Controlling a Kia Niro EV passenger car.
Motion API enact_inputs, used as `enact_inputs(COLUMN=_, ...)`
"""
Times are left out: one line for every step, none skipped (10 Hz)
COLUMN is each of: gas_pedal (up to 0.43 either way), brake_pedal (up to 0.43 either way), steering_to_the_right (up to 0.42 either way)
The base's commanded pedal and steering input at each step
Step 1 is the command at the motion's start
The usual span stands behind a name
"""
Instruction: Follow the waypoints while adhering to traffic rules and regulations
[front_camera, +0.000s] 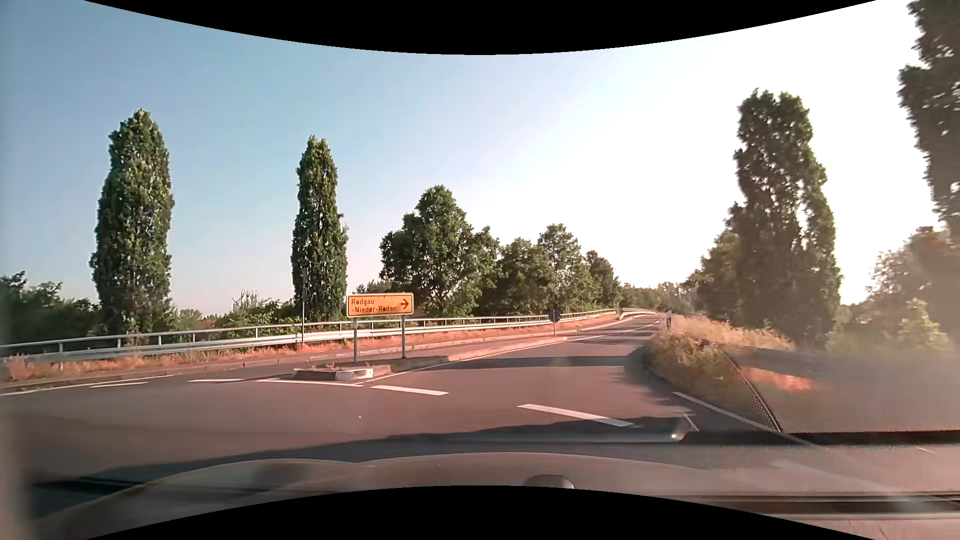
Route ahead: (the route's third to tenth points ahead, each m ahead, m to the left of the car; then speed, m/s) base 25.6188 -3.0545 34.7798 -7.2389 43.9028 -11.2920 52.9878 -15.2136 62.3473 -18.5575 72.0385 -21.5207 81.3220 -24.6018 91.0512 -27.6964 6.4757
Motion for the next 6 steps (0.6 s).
enact_inputs(gas_pedal=0.157, brake_pedal=0.0, steering_to_the_right=0.009)
enact_inputs(gas_pedal=0.157, brake_pedal=0.0, steering_to_the_right=0.027)
enact_inputs(gas_pedal=0.157, brake_pedal=0.0, steering_to_the_right=0.046)
enact_inputs(gas_pedal=0.157, brake_pedal=0.0, steering_to_the_right=0.064)
enact_inputs(gas_pedal=0.157, brake_pedal=0.0, steering_to_the_right=0.081)
enact_inputs(gas_pedal=0.157, brake_pedal=0.0, steering_to_the_right=0.098)
